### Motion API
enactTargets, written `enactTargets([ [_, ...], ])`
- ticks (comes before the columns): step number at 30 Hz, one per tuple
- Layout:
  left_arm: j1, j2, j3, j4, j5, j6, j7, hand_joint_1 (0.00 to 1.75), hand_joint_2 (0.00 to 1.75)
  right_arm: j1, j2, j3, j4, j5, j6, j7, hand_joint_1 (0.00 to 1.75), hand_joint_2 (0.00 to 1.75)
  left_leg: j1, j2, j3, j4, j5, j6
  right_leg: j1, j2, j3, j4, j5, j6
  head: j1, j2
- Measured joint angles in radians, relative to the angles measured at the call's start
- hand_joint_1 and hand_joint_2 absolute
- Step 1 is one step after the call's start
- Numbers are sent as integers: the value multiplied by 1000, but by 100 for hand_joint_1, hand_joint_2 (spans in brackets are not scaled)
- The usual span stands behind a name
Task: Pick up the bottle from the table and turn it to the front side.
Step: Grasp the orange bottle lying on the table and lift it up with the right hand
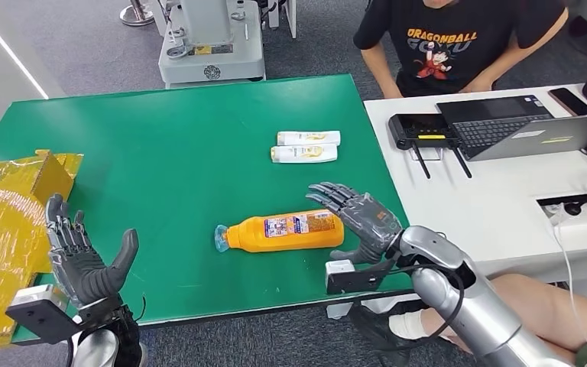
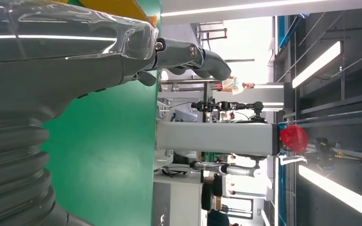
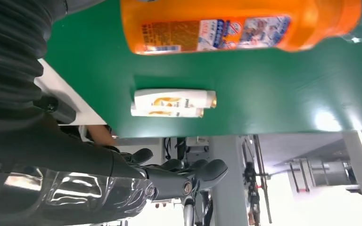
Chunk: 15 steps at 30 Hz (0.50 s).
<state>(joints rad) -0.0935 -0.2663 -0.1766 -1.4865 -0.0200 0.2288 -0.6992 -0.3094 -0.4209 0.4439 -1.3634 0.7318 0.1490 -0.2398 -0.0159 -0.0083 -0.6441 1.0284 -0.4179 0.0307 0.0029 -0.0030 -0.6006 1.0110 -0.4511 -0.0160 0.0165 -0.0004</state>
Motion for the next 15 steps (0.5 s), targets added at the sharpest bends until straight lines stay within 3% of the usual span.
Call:
enactTargets([
  [4,0,0,0,-1,7,-6,0,0,175,-109,-69,31,26,-36,166,1,0,175,-1,1,-1,0,0,0,0,1,0,1,1,0,0,0],
  [8,1,0,0,-2,16,11,0,0,175,-402,-94,141,180,-118,436,-20,0,175,-1,7,0,0,2,1,0,6,-2,1,4,1,0,0],
  [11,1,1,0,-4,21,22,0,0,175,-595,-55,256,350,-163,455,-35,0,175,-1,7,1,0,4,3,0,5,-1,1,5,1,0,0],
  [15,3,1,0,-9,24,31,0,0,175,-708,4,365,494,-208,449,-31,0,175,0,1,0,0,5,2,0,-1,0,1,4,1,0,0],
])
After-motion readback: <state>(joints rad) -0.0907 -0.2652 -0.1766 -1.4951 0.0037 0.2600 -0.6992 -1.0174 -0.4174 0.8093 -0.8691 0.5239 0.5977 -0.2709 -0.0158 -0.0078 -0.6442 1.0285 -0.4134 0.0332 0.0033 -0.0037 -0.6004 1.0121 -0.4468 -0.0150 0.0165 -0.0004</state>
